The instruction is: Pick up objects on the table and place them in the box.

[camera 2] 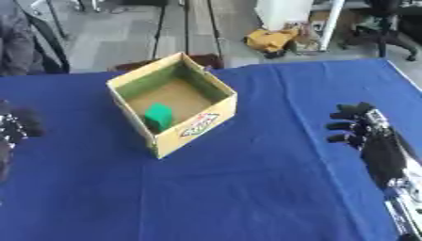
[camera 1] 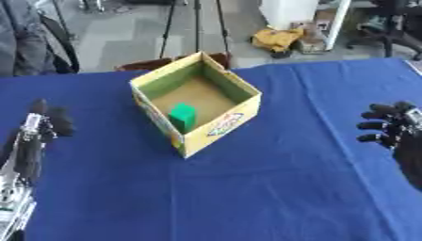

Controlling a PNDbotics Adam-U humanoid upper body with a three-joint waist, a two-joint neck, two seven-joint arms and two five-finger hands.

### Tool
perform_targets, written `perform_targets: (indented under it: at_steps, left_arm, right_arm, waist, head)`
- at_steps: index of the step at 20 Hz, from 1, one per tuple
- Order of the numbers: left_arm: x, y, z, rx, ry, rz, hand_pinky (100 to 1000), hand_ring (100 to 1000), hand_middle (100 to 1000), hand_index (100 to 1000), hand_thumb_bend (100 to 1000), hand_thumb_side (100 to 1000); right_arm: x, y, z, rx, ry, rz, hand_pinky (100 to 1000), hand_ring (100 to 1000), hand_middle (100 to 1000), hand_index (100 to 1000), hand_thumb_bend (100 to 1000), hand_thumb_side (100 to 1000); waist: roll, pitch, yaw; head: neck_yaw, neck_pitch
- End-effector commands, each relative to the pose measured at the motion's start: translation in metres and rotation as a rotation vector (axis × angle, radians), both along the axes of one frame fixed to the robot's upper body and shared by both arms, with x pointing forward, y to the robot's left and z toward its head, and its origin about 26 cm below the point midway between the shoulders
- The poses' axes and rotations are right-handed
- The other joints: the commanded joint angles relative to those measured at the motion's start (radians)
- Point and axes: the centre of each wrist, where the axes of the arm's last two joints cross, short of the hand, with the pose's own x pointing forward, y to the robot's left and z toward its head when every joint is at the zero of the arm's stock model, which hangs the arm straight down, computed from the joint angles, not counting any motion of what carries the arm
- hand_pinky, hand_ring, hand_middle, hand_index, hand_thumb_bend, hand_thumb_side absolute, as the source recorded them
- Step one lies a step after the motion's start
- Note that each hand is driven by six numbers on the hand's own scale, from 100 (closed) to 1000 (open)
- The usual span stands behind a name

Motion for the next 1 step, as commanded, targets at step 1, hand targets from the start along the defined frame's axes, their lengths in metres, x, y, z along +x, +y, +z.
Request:
perform_targets:
  at_steps: [1]
  left_arm:
    - [0.001, 0.0034, 0.008, -0.004, -0.022, -0.008, 644, 579, 552, 723, 348, 1000]
  right_arm:
    - [0.0009, -0.0053, 0.0118, -0.023, -0.033, -0.01, 602, 699, 696, 814, 100, 907]
  waist:
    - [0.0, -0.009, 0.0]
  head:
    - [0.0, 0.002]
